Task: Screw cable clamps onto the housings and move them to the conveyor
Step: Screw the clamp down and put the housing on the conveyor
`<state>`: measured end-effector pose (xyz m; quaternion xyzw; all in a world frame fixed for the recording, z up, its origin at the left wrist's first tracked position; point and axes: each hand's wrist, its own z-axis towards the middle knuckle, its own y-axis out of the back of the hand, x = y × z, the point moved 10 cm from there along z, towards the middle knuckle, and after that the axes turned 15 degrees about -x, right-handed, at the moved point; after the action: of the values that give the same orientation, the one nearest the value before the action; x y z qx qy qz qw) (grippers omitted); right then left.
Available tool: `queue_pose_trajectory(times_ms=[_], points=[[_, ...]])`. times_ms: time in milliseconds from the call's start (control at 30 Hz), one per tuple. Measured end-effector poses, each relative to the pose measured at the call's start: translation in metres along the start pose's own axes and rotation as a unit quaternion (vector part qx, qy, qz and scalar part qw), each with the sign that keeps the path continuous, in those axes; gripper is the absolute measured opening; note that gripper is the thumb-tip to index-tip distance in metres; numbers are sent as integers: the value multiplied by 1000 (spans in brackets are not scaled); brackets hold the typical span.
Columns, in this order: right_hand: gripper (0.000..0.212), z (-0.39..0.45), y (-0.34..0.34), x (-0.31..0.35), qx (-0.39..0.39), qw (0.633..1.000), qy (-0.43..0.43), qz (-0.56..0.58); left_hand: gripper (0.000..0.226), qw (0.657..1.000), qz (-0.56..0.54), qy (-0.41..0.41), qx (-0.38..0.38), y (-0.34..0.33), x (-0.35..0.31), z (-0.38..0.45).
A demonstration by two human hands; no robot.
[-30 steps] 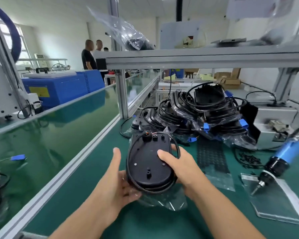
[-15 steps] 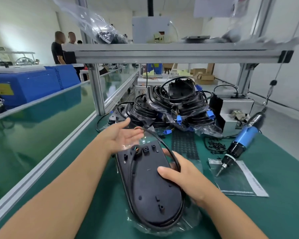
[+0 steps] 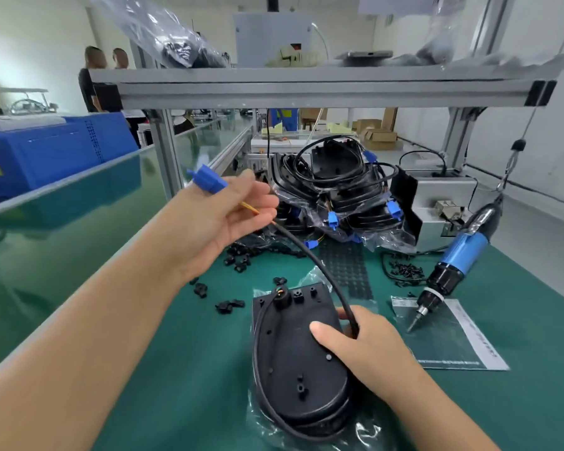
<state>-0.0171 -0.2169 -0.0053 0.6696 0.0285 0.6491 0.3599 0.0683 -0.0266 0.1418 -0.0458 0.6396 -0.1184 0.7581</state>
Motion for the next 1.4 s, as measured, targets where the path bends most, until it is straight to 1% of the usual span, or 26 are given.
queue_pose_trajectory(times_ms=[67,133,233,300,333,367,400,467,533,567,633,700,733,767,800,833,900,967,1033,1067,1133,1167,1233,1300,1333,1400], points=[[35,6,7,9,-29,997,49,-60,39,997,66,-38,9,-1,9,-7],[33,10,12,9,-31,994,62,-82,38,988,138,-63,9,0,22,-9],[32,14,22,8,-48,987,81,-130,34,970,234,-64,16,3,44,-10],[33,12,35,16,-111,975,110,-159,34,959,271,-77,31,3,56,-17],[31,7,44,27,-159,967,148,-132,34,949,295,-103,41,1,61,-25],[19,-1,51,44,-192,957,198,-86,32,935,322,-141,55,-4,64,-35],[8,-8,51,58,-194,951,236,-54,30,915,352,-187,69,-10,67,-46],[25,-19,33,72,-130,954,265,-44,30,868,409,-266,90,-24,72,-64],[32,-24,9,72,-51,968,241,-47,37,843,437,-295,109,-32,75,-70],[26,-23,7,71,-45,969,240,-45,40,835,447,-297,122,-34,76,-72],[3,-11,19,66,-87,969,231,-16,43,807,477,-314,151,-33,75,-77],[14,2,31,64,-99,971,217,22,49,767,513,-342,179,-32,77,-88],[15,4,30,69,-88,967,238,17,54,748,530,-351,191,-31,80,-93],[16,5,25,78,-71,960,271,-5,59,743,529,-359,199,-30,81,-97],[21,2,16,87,-42,951,305,-28,63,758,511,-350,203,-27,83,-97],[29,-1,4,92,-3,944,328,-40,63,792,485,-322,185,-20,81,-92],[45,-7,-17,95,62,929,357,-77,59,862,422,-263,99,7,77,-73],[58,-11,-27,95,61,913,382,-127,65,875,413,-243,64,21,81,-61],[68,-11,-31,90,62,908,385,-154,70,864,433,-241,92,21,90,-53],[72,-10,-34,88,66,904,388,-165,67,860,434,-246,113,17,92,-51],[61,-6,-32,87,67,911,383,-142,47,871,406,-242,138,12,92,-42],[46,-2,-28,86,57,920,372,-107,37,879,389,-233,146,9,92,-36],[9,13,-13,82,0,940,339,-24,32,891,366,-214,160,3,92,-26],[17,33,7,65,-79,957,280,16,25,899,353,-184,184,-2,99,-19],[18,43,15,57,-110,961,255,2,19,901,349,-167,196,-5,103,-17],[13,60,21,38,-138,960,220,-102,11,906,339,-136,213,-9,110,-15]])
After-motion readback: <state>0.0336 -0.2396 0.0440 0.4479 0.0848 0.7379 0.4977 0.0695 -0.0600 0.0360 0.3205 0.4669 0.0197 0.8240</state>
